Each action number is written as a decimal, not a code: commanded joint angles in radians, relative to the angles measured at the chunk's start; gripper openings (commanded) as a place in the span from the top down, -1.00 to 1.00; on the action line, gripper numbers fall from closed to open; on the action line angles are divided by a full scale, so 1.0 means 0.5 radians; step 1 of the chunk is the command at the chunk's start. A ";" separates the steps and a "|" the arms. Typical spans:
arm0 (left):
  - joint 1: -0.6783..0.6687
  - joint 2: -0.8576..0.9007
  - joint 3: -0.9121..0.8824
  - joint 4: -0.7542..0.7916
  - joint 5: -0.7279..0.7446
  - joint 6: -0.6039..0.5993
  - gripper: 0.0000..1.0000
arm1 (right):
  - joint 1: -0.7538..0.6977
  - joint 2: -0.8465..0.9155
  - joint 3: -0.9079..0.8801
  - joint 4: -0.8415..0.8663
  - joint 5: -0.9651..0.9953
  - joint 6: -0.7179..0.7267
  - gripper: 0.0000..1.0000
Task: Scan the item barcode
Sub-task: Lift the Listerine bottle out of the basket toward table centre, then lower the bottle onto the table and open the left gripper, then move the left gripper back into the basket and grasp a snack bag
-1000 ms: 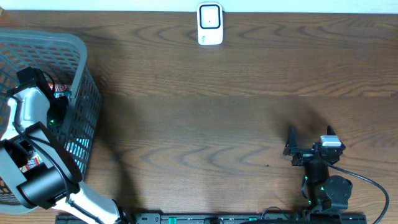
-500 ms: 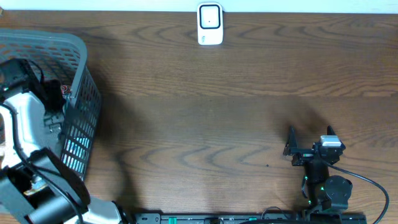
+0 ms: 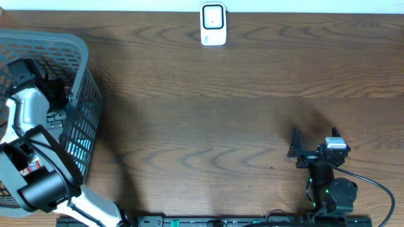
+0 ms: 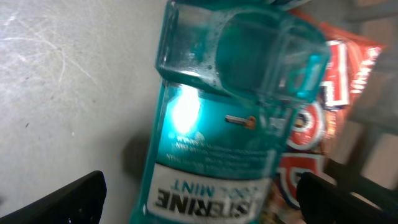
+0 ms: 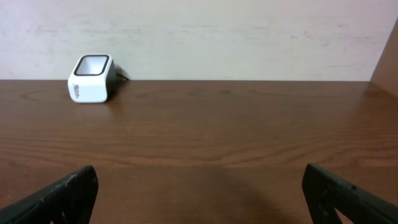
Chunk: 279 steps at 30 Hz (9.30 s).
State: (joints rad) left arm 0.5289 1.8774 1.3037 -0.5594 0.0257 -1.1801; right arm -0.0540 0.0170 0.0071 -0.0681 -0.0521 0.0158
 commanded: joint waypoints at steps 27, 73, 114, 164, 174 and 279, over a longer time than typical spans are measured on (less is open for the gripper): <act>0.169 -0.449 0.056 -0.403 -0.031 0.573 -0.02 | -0.007 -0.008 -0.003 -0.008 0.009 0.027 -0.99; -1.991 -0.352 0.135 -0.377 0.132 0.840 0.00 | -0.007 -0.008 -0.003 -0.008 0.009 0.027 -0.98; -2.469 0.115 0.081 -0.121 -0.248 1.340 -0.03 | -0.007 -0.008 -0.003 -0.008 0.009 0.027 -0.99; -1.180 -1.628 0.828 -0.990 -0.920 1.438 -0.96 | -0.007 -0.008 -0.003 -0.007 0.009 0.027 -0.99; -0.095 -1.126 0.827 -1.393 -0.587 0.883 -0.96 | -0.007 -0.008 -0.003 -0.008 0.009 0.027 -0.99; -0.205 -1.860 0.245 0.000 0.862 1.624 -0.65 | -0.007 -0.008 -0.003 -0.008 0.009 0.027 -0.99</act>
State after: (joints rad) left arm 0.4400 0.9112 1.4227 -0.5167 0.7547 -0.3935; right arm -0.0540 0.0174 0.0071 -0.0681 -0.0517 0.0158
